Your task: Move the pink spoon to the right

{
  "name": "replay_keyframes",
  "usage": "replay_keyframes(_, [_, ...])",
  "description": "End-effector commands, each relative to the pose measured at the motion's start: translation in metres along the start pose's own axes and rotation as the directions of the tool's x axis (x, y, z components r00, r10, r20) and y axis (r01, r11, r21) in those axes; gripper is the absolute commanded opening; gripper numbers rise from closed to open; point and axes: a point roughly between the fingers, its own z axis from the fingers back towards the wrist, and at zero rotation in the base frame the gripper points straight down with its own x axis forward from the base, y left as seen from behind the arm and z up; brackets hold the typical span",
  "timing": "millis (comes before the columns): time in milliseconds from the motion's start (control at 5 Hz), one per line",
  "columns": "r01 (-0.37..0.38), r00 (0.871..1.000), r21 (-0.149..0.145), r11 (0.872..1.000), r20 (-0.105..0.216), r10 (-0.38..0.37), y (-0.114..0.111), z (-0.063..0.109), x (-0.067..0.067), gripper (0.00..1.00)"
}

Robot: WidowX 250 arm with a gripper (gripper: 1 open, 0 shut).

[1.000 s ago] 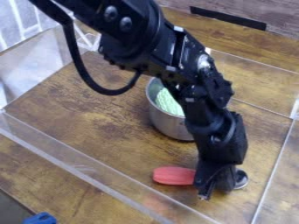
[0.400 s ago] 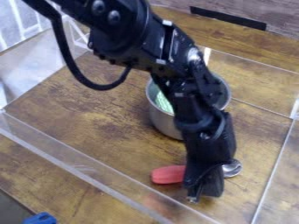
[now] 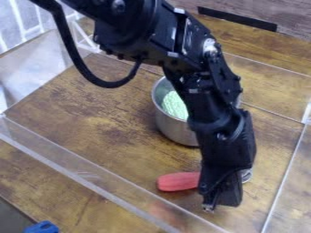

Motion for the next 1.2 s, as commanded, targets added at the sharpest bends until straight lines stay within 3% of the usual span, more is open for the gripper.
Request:
replay_keyframes(0, [-0.028,0.998,0.085,0.996,0.06,0.023,0.015,0.031,0.005,1.0])
replay_keyframes(200, [-0.068,0.995,0.083,0.994,0.083,0.061,0.012,0.033,-0.002,1.0])
replay_keyframes(600, [-0.133,0.985,0.083,0.988,0.123,0.122,0.02,0.019,-0.005,1.0])
replay_keyframes(1000, [-0.033,0.988,0.013,0.999,0.154,0.031,0.017,-0.001,-0.023,1.0])
